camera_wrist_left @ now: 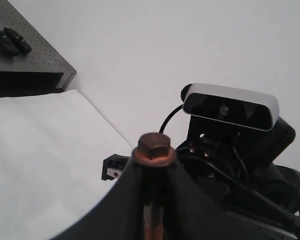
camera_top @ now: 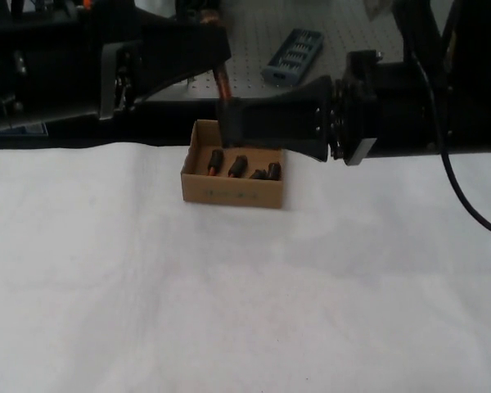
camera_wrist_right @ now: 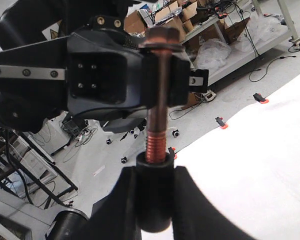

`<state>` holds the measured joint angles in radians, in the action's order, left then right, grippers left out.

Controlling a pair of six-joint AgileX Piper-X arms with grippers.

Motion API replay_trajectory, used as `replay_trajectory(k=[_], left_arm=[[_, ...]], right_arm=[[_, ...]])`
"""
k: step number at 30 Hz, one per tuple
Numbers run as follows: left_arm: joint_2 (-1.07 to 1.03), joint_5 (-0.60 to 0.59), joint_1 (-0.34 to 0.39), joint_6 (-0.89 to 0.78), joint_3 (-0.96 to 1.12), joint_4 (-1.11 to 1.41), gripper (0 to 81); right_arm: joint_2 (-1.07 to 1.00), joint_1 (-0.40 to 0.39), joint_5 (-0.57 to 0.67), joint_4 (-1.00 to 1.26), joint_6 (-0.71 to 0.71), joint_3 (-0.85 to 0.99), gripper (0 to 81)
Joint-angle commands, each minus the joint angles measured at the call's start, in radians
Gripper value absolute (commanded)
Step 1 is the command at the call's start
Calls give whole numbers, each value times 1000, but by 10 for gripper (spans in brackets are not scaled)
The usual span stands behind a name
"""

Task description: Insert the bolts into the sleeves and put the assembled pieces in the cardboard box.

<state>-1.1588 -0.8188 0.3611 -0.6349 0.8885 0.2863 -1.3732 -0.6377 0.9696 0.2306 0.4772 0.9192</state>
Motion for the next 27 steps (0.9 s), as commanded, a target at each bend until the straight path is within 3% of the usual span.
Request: replay_trajectory(k=[1, 11, 27], left_arm=[[9, -24, 0, -8, 6, 4, 6], [9, -35, 0, -8, 6, -39, 6], [9, -68, 0, 97, 6, -164, 6]], right_arm=[[3, 23, 5, 15, -3, 2, 28], [3, 24, 182, 15, -29, 2, 28], [3, 38, 199, 10, -75, 2, 28]])
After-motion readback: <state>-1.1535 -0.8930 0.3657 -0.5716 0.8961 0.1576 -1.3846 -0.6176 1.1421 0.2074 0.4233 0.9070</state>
